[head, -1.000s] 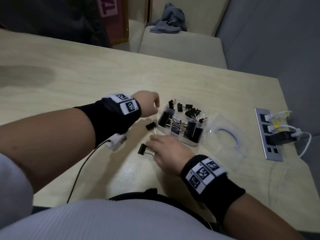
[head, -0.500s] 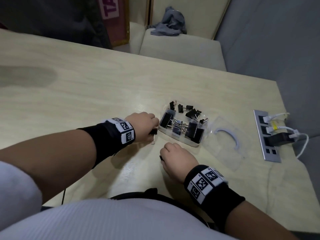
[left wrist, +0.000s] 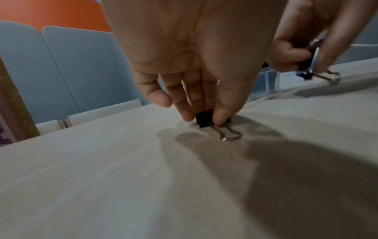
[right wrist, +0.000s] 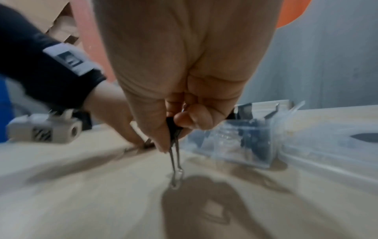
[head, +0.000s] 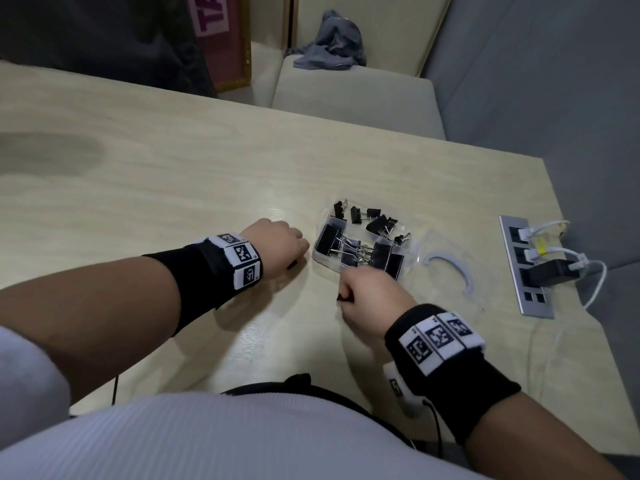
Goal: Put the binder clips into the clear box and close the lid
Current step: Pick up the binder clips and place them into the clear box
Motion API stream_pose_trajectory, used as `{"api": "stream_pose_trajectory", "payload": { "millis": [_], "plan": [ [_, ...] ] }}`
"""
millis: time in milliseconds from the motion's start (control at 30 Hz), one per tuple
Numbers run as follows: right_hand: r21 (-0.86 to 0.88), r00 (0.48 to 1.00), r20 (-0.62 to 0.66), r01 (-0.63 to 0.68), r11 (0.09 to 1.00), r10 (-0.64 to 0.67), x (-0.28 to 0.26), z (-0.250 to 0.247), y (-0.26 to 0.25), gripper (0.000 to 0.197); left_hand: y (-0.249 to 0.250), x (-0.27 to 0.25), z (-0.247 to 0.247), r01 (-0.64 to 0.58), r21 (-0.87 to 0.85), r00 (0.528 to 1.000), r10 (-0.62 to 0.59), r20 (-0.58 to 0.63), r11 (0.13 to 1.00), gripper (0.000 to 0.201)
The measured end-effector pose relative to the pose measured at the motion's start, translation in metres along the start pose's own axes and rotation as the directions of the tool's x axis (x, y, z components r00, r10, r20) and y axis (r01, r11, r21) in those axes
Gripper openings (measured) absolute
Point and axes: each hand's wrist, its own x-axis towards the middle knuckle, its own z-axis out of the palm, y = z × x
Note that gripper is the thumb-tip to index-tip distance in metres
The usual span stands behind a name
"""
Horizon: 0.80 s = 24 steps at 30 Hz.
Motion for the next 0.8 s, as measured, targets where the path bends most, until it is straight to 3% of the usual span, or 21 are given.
{"api": "stream_pose_trajectory", "payload": {
  "millis": [67,167,267,433,533,667,800],
  "plan": [
    [0.138,0.982,-0.177,-0.034,0.990,0.058,0.004,-0.018,0.000,0.013,-0.001,0.000,-0.001,0.000,0.024,0.999,-0.001,0.032,1.000,0.025],
    [0.324,0.883,-0.407,-0.098,0.941,0.232,0.016,-0.045,0.009,0.008,0.003,0.000,0.000,0.011,0.048,0.999,-0.014,0.047,0.999,0.032],
    [0.368,0.869,-0.348,-0.218,0.904,0.351,0.022,-0.052,0.029,0.015,0.006,-0.001,0.003,0.071,0.014,0.997,-0.071,0.030,0.997,0.035],
    [0.285,0.825,-0.283,-0.415,0.864,0.490,0.009,-0.027,0.051,0.029,0.003,-0.002,0.007,0.149,-0.065,0.989,-0.149,-0.002,0.987,0.039],
    [0.336,0.816,-0.291,-0.402,0.852,0.499,0.005,-0.012,0.053,0.039,-0.001,-0.002,0.003,0.221,-0.203,0.975,-0.217,0.043,0.954,0.044],
    [0.321,0.815,-0.298,-0.406,0.856,0.498,0.004,-0.003,0.049,0.036,-0.012,0.000,-0.018,0.325,-0.462,0.943,-0.317,0.096,0.825,0.044],
    [0.306,0.824,-0.299,-0.396,0.866,0.482,-0.001,-0.002,0.047,0.033,-0.024,0.007,-0.048,0.302,-0.594,0.906,-0.418,-0.064,0.746,0.025]
  ]
}}
